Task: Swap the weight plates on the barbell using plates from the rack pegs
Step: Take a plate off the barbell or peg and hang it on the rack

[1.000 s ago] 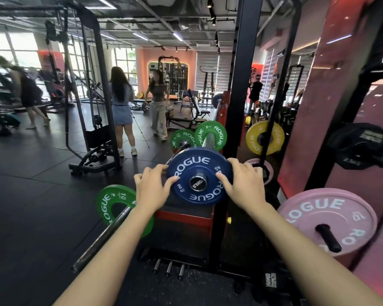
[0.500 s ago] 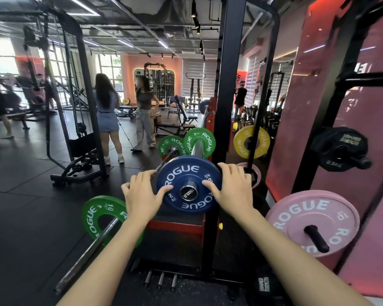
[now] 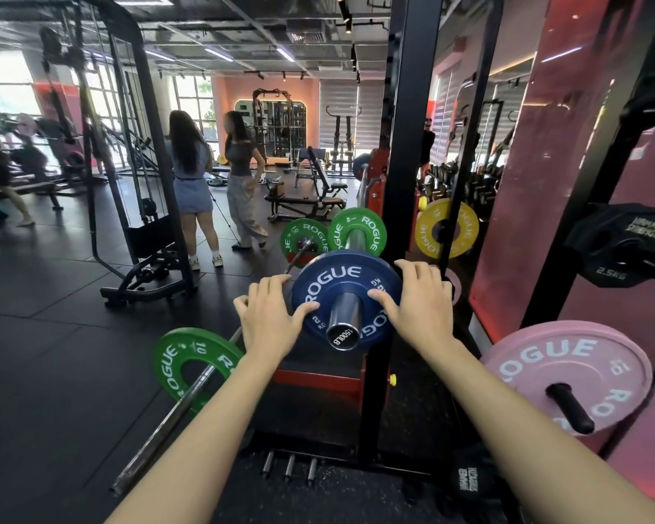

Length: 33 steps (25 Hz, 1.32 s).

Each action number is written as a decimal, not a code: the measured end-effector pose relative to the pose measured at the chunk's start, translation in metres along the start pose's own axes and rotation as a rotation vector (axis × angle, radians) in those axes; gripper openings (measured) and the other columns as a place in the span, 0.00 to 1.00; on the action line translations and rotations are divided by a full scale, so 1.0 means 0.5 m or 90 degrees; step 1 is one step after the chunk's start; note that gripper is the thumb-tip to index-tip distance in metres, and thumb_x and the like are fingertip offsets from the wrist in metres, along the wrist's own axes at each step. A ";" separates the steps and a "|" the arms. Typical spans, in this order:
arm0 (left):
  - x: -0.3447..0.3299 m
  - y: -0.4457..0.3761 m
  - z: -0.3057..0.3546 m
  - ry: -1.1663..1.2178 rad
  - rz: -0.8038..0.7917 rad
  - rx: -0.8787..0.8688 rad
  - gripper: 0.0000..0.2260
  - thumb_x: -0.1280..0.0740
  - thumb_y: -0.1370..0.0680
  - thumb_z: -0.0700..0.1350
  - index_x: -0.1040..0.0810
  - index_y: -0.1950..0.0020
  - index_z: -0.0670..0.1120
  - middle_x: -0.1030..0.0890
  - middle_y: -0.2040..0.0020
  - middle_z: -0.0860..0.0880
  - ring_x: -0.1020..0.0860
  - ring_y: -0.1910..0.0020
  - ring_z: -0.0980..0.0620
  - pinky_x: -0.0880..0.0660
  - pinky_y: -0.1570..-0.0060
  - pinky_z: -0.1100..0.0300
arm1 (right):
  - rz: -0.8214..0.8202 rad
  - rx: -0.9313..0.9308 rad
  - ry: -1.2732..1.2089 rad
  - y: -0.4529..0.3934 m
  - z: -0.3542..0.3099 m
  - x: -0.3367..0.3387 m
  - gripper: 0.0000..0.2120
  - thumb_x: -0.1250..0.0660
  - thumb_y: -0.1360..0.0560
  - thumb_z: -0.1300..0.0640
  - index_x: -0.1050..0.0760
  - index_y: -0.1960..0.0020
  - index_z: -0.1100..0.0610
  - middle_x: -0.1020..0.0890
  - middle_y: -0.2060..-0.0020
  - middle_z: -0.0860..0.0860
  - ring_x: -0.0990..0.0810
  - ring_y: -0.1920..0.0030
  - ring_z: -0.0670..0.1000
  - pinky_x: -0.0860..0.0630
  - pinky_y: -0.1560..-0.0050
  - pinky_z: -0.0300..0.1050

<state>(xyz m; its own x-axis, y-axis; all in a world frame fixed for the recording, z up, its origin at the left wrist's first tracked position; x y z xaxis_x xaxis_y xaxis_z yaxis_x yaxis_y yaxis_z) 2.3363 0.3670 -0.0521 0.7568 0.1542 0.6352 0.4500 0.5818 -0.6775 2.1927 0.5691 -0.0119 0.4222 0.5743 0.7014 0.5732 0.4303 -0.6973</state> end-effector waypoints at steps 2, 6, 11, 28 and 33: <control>-0.020 -0.020 0.004 -0.003 -0.013 0.000 0.29 0.34 0.28 0.69 0.26 0.37 0.50 0.22 0.42 0.52 0.27 0.43 0.49 0.37 0.44 0.51 | -0.010 -0.007 -0.001 -0.019 0.009 -0.019 0.34 0.38 0.27 0.32 0.31 0.32 0.56 0.24 0.41 0.53 0.28 0.40 0.57 0.31 0.43 0.55; -0.067 -0.073 0.009 0.006 -0.024 -0.006 0.29 0.34 0.28 0.68 0.27 0.35 0.51 0.23 0.41 0.53 0.28 0.41 0.50 0.36 0.42 0.50 | -0.017 -0.024 -0.011 -0.063 0.028 -0.066 0.33 0.38 0.27 0.33 0.31 0.31 0.56 0.24 0.41 0.53 0.28 0.40 0.57 0.31 0.42 0.55; -0.156 -0.157 0.009 0.020 -0.005 -0.022 0.28 0.33 0.27 0.67 0.26 0.36 0.50 0.22 0.41 0.53 0.28 0.42 0.49 0.38 0.43 0.51 | -0.007 -0.046 -0.046 -0.138 0.056 -0.149 0.32 0.35 0.27 0.36 0.30 0.33 0.57 0.24 0.43 0.55 0.28 0.41 0.59 0.31 0.44 0.56; -0.435 -0.416 0.017 0.072 0.008 -0.015 0.25 0.30 0.28 0.64 0.25 0.40 0.48 0.21 0.46 0.51 0.25 0.46 0.48 0.36 0.46 0.50 | -0.003 -0.102 -0.042 -0.393 0.142 -0.384 0.34 0.34 0.28 0.36 0.31 0.34 0.60 0.24 0.43 0.59 0.27 0.41 0.61 0.29 0.46 0.58; -0.442 -0.411 0.007 0.083 0.032 -0.020 0.24 0.30 0.28 0.64 0.24 0.42 0.49 0.20 0.47 0.52 0.24 0.47 0.49 0.34 0.47 0.50 | 0.013 -0.094 -0.042 -0.387 0.144 -0.392 0.32 0.33 0.28 0.37 0.30 0.35 0.60 0.24 0.43 0.58 0.27 0.42 0.61 0.28 0.46 0.58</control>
<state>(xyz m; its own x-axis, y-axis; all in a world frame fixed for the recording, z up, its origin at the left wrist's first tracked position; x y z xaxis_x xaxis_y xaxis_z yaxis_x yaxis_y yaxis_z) 2.0750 0.2162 -0.0522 0.8328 0.0768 0.5482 0.4233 0.5498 -0.7201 1.9487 0.4235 -0.0251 0.3909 0.6285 0.6724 0.6640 0.3133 -0.6789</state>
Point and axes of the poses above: each hand's wrist, its own y-axis away from the middle knuckle, its own x-axis out of the back of the hand, z = x × y, the point moved 4 cm from there along -y, towards the middle knuckle
